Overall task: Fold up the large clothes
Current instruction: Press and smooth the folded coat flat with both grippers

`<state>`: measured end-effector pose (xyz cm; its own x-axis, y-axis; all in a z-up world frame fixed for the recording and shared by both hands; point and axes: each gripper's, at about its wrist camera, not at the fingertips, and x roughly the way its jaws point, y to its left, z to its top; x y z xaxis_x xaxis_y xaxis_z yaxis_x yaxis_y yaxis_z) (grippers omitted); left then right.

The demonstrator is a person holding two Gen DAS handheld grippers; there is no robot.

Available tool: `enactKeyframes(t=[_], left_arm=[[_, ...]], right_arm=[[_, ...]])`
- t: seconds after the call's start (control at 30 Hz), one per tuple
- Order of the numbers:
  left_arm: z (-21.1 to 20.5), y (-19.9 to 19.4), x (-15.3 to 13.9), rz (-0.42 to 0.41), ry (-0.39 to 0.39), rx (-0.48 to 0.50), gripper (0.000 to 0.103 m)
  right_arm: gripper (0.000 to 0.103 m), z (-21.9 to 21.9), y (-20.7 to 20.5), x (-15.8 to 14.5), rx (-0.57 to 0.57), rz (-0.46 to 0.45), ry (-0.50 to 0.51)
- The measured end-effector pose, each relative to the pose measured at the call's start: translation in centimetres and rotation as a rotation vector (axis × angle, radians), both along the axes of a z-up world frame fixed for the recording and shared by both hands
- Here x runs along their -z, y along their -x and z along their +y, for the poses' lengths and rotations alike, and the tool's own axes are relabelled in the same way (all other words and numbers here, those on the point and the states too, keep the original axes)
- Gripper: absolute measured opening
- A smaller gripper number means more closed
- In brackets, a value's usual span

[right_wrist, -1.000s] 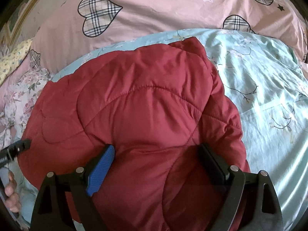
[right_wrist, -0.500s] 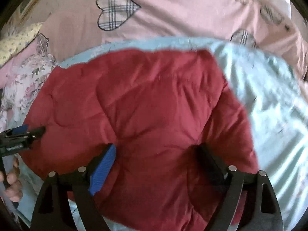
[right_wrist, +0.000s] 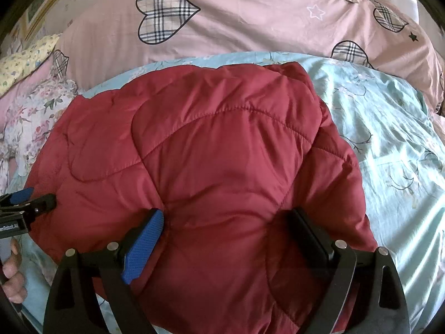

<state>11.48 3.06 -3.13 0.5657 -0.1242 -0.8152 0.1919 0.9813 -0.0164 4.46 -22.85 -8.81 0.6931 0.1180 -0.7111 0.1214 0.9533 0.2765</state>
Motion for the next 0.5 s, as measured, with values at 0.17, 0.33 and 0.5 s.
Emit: enactKeyframes(t=[0.17, 0.33, 0.5], left_arm=[[0.0, 0.0, 0.1, 0.005, -0.005, -0.001, 0.103], [-0.2, -0.3, 0.1, 0.018, -0.011, -0.009, 0.103], [0.0, -0.1, -0.3, 0.021, -0.002, -0.015, 0.103]], right_arm=[[0.092, -0.2, -0.2, -0.3, -0.001, 0.013, -0.013], [0.092, -0.5, 0.0, -1.0, 0.004, 0.028, -0.037], [0.091, -0.8, 2.1, -2.6, 0.01, -0.002, -0.08]])
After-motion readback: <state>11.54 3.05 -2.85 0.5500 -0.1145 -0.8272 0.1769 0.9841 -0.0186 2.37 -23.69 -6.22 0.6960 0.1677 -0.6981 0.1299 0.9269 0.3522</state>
